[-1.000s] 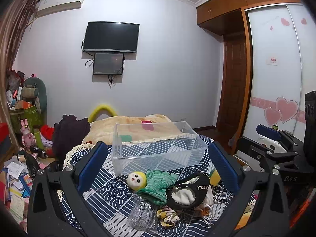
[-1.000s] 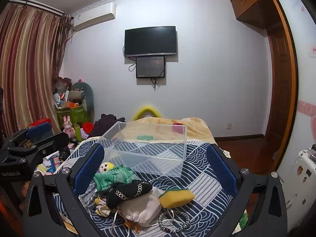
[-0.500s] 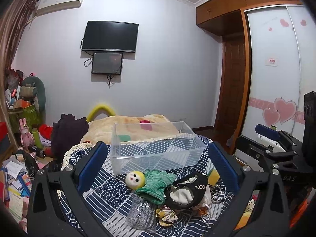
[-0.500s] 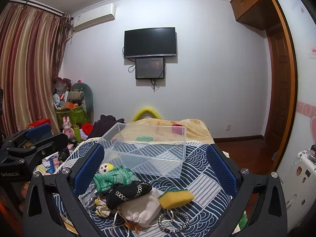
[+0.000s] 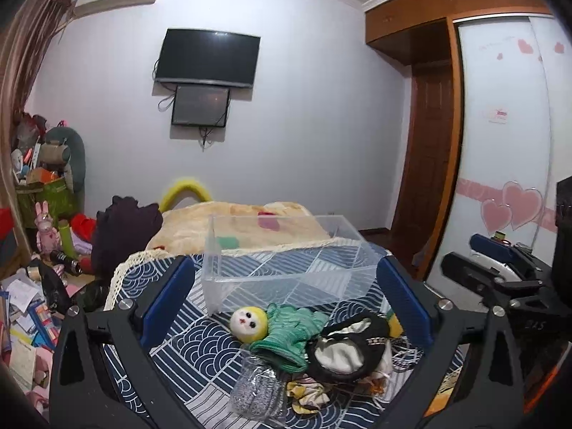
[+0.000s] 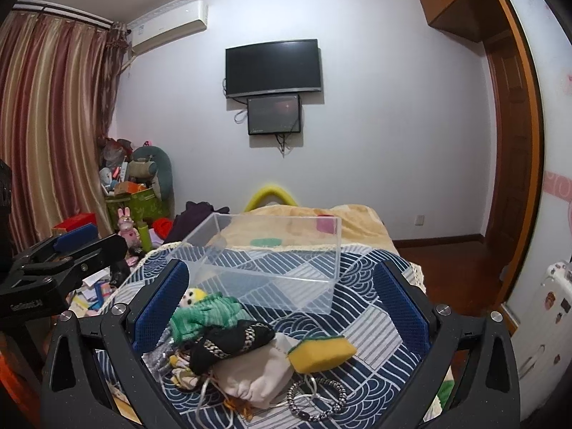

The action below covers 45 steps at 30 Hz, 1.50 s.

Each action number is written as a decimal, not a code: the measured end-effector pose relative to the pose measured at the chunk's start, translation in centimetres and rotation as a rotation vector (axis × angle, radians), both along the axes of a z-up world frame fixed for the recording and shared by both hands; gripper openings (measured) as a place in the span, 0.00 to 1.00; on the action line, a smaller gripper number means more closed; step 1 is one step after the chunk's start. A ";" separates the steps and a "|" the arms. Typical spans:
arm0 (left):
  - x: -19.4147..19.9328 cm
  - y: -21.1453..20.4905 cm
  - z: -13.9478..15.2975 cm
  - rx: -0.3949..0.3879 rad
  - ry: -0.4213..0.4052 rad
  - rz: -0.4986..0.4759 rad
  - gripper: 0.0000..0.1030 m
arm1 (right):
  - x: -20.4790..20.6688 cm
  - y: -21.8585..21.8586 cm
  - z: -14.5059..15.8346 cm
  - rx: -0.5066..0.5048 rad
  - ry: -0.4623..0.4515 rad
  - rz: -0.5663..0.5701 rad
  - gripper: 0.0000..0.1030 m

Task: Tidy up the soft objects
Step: 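Grasp the plush ball with the left tool while the right tool grasps the yellow sponge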

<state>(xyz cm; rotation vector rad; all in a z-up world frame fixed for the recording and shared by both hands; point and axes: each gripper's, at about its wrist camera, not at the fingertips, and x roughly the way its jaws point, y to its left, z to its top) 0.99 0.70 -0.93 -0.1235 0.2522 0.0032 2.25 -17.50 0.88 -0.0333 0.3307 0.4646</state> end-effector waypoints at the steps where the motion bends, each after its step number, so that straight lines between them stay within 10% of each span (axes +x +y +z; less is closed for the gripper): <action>1: 0.4 0.3 -0.2 -0.003 0.013 0.005 0.92 | 0.2 -0.1 -0.2 0.000 0.003 -0.007 1.00; 14: 7.1 4.3 -5.3 -0.077 0.252 0.042 0.58 | 3.9 -2.2 -3.6 0.003 0.151 -0.094 0.84; 28: 11.2 4.4 -10.4 -0.126 0.429 0.010 0.56 | 5.9 -2.4 -7.8 -0.023 0.352 -0.042 0.81; 45: 9.6 3.9 -9.4 -0.092 0.371 -0.022 0.39 | 6.5 -2.2 -8.6 -0.021 0.393 -0.020 0.58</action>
